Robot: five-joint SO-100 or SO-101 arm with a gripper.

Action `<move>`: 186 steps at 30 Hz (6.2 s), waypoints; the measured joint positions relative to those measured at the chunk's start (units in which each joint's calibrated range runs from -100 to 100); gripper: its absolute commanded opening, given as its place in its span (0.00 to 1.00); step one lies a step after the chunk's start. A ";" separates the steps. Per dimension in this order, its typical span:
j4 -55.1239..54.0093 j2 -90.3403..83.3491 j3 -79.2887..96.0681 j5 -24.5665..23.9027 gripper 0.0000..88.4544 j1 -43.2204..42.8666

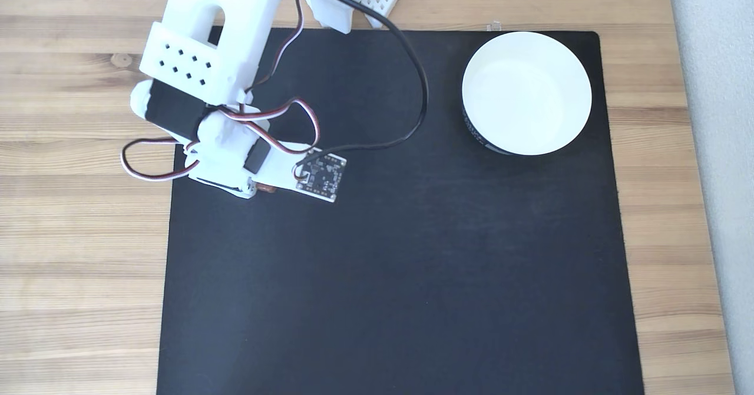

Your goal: Pick up the toy and place it on the plate

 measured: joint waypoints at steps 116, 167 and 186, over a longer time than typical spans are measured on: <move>-34.78 -95.42 81.81 -30.42 0.03 -72.99; -16.38 -115.07 89.84 -4.63 0.03 -19.56; -16.04 -115.07 89.84 -4.48 0.03 -19.48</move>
